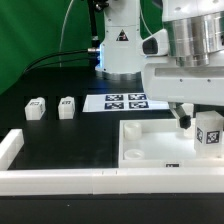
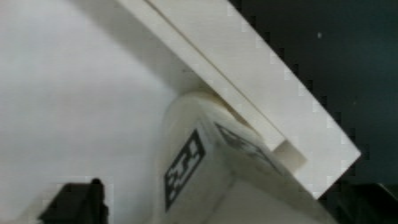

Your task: Assemble one leg

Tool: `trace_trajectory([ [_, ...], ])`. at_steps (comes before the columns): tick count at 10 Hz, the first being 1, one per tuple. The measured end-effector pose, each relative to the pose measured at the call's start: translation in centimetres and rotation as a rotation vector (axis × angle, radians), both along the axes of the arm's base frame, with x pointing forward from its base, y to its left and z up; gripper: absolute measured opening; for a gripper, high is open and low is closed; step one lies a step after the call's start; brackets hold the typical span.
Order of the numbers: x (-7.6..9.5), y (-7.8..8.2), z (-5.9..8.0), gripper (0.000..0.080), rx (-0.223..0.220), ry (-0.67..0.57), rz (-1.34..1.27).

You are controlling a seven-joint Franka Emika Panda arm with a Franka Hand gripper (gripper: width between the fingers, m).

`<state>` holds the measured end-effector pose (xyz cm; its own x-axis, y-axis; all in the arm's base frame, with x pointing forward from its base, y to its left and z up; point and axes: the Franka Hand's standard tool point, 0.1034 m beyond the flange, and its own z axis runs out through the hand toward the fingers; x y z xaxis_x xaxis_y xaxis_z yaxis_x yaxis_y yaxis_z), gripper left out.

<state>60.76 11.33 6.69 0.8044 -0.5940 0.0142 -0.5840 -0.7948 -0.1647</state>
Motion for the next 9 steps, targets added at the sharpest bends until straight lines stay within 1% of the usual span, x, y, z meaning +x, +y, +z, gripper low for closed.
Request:
trace_trajectory([
  [3,0.13,0.03,0.11,0.0649,-0.066,-0.035,0.311],
  [6,0.28,0.41,0.28,0.0649,-0.167,-0.062,0.692],
  [7,0.28,0.25,0.26,0.0649,-0.180,-0.068,0.787],
  [8,0.26,0.18,0.23,0.0649,-0.184,-0.070,0.821],
  [9,0.25,0.21,0.23,0.0649,-0.181,-0.069,0.801],
])
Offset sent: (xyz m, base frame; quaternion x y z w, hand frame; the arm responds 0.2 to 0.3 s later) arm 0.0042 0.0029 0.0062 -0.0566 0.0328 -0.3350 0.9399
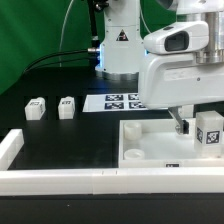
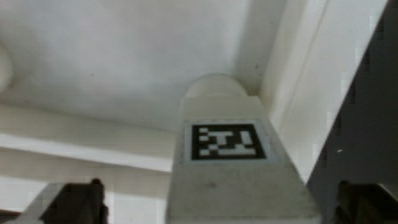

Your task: Assemble one leg

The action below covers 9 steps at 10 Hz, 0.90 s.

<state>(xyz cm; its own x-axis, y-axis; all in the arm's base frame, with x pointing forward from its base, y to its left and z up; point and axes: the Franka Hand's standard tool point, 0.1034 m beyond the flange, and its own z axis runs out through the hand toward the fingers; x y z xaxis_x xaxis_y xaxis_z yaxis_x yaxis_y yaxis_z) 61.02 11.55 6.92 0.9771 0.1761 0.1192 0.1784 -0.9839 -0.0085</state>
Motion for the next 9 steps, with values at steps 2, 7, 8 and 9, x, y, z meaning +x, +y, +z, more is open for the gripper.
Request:
trace_trajectory([
  [2,-0.01,-0.03,-0.01,0.0547,0.000,0.000,-0.001],
  [7,-0.03,-0.03,-0.03,0.0291,0.005,0.002,-0.046],
  [8,-0.03,-0.04,-0.03,0.0291,0.005,0.002,-0.044],
  [9,0.02,-0.06,-0.03,0.0291,0.026,0.000,-0.132],
])
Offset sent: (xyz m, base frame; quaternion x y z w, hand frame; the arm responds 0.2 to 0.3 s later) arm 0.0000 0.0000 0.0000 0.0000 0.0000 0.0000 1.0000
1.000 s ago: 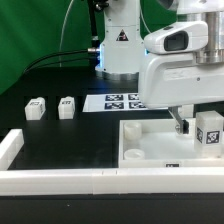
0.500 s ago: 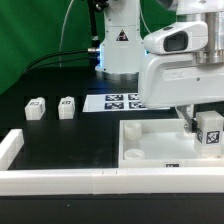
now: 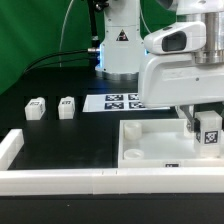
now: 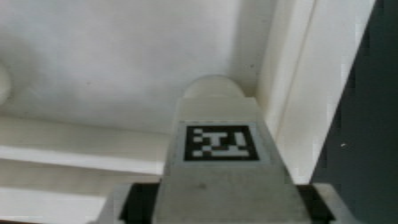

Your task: Assemble one leg

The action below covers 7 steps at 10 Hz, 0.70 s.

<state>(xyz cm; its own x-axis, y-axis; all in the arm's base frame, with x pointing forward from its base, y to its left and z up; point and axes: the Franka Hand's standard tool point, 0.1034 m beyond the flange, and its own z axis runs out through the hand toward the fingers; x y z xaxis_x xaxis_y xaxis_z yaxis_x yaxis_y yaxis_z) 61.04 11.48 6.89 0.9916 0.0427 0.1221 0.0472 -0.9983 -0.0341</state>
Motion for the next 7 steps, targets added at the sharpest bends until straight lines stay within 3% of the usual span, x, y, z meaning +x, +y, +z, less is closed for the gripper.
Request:
trace_trajectory([
  [3,0.2,-0.2,0.0,0.0292,0.060,-0.006,-0.338],
  [7,0.1,-2.2,-0.1,0.0298,0.068,0.003,-0.659],
])
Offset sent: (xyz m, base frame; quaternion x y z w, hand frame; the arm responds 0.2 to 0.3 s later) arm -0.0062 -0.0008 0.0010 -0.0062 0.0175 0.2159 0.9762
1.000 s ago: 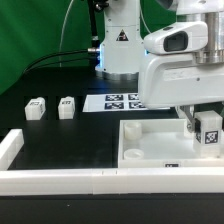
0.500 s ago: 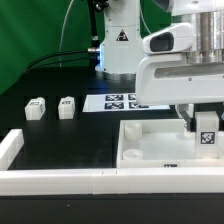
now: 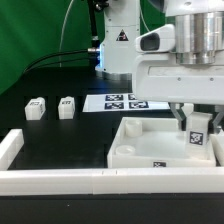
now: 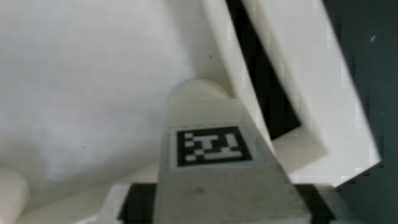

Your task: Assemble one leg

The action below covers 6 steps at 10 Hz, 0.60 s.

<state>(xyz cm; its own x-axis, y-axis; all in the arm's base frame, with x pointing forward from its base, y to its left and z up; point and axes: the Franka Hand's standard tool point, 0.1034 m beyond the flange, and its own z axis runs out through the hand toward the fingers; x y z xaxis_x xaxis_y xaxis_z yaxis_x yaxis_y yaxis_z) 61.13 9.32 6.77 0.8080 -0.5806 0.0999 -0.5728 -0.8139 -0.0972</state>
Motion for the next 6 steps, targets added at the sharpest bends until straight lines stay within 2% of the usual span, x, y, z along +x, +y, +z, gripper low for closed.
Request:
trace_trajectory([
  [3,-0.1,-1.5,0.0,0.0300,-0.006,0.000,-0.156],
  [5,-0.1,-1.7,0.0,0.0302,-0.012,-0.001,-0.152],
  [6,-0.1,-1.7,0.0,0.0407,-0.011,-0.001,-0.152],
])
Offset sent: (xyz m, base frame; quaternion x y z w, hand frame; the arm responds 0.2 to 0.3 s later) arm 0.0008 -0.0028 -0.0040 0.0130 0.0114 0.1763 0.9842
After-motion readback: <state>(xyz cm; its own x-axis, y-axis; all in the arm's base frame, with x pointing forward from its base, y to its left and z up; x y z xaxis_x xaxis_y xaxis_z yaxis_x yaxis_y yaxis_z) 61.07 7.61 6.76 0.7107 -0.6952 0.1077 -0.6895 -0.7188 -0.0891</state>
